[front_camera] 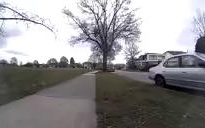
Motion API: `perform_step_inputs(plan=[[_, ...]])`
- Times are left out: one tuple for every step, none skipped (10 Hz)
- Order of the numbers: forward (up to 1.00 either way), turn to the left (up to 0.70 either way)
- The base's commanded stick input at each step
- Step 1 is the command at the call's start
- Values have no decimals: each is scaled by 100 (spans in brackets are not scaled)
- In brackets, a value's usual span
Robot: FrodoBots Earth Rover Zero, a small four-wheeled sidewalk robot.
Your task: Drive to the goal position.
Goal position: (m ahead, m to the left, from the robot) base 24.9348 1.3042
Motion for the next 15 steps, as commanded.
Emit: perform_step_inputs(plan=[[0,11],[0,15],[0,85],[0,85],[0,85],[0,85],[0,85],[0,85],[0,85],[0,74],[0,0],[0,0],[0,0],[0,0],[85,0]])
